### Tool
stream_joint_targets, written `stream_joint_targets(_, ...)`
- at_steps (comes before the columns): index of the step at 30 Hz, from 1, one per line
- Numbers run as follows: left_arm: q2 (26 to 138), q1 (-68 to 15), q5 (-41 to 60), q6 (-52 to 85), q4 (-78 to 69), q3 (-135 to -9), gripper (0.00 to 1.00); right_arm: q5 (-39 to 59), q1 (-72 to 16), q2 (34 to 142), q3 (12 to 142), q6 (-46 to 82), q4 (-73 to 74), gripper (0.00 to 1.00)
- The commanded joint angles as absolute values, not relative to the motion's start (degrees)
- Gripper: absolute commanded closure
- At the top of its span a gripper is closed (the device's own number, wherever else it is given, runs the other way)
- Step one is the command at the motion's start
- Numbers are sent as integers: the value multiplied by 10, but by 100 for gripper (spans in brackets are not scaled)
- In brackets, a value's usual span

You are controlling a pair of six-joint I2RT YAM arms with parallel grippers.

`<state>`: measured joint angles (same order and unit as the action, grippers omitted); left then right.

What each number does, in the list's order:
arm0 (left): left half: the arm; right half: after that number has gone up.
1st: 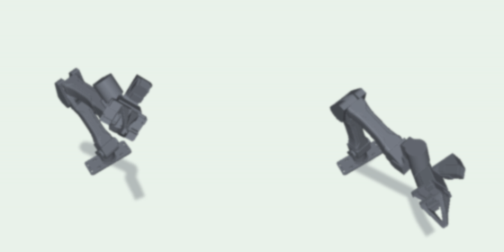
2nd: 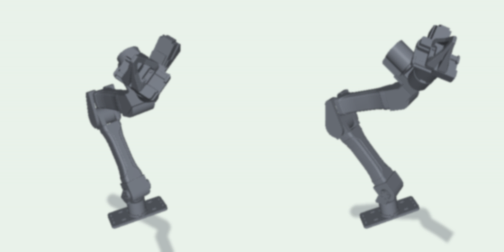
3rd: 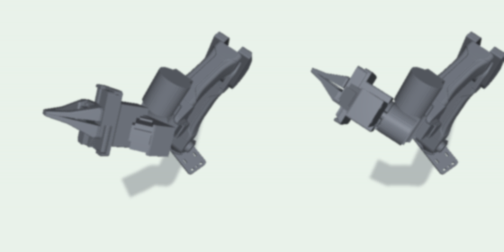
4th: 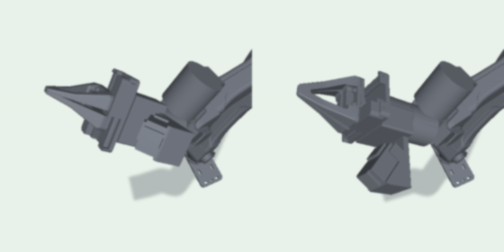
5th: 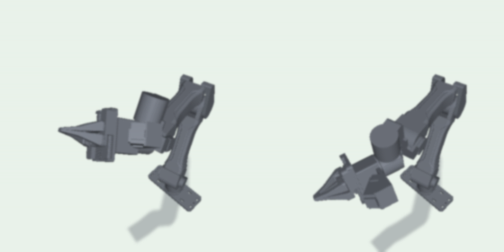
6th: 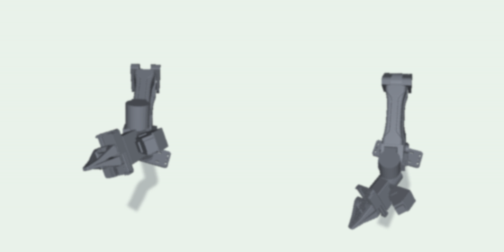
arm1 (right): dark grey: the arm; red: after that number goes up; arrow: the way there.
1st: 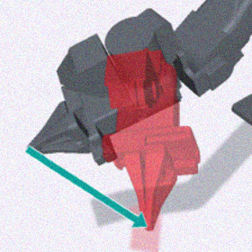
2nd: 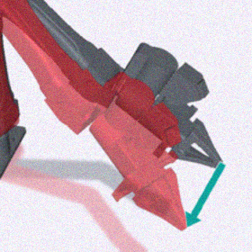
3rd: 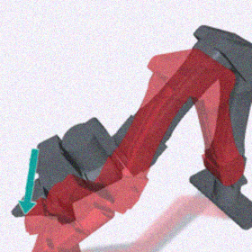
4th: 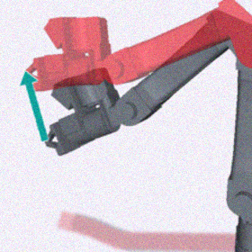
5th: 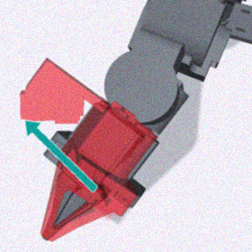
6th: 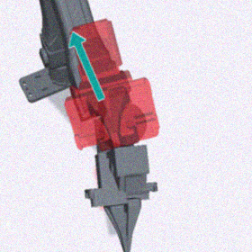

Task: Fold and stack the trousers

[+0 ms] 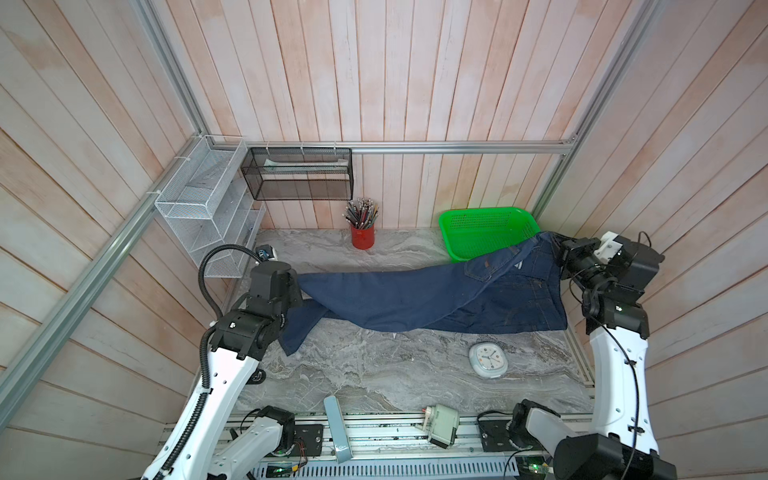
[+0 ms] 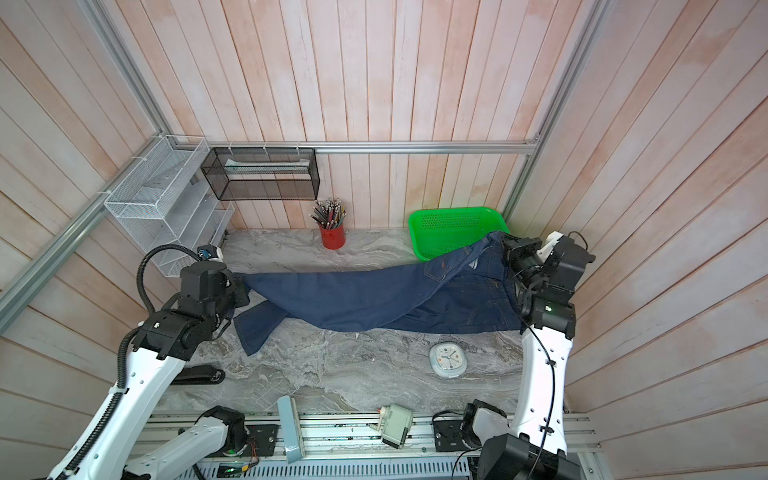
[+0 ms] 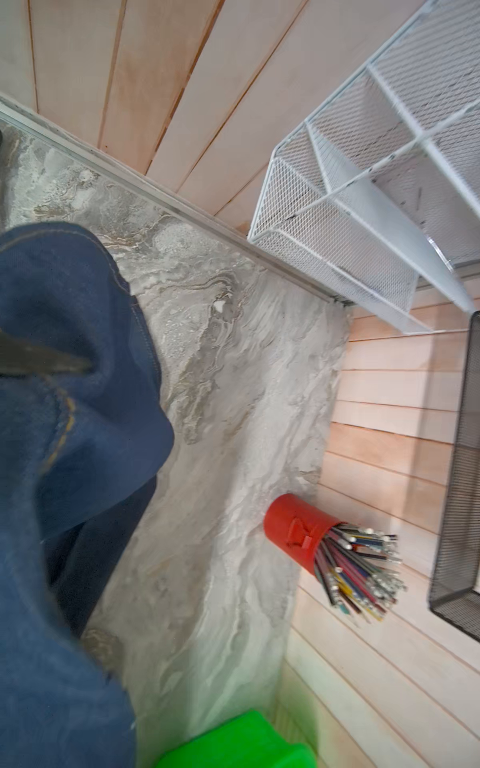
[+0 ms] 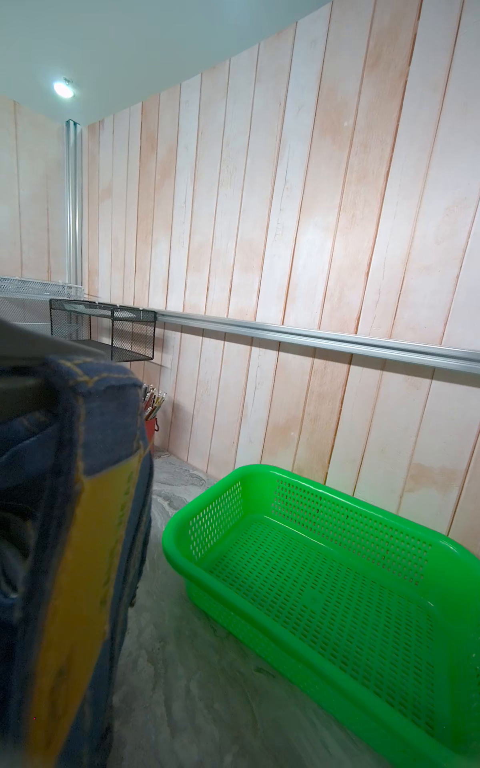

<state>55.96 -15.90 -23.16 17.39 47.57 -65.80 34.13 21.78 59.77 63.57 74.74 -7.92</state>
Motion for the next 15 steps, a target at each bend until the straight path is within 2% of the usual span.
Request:
stream_joint_targets(1,573,-156,-197,161,515,-645,100,347,216,585,610,734,-64,100)
stream_joint_targets(10,694,-146,-99,161,501,-593,100,339,216,579,536,717,-67,100)
stream_joint_targets(15,761,-115,-82,163,463,-597,100,334,216,589,529,712,-62,100)
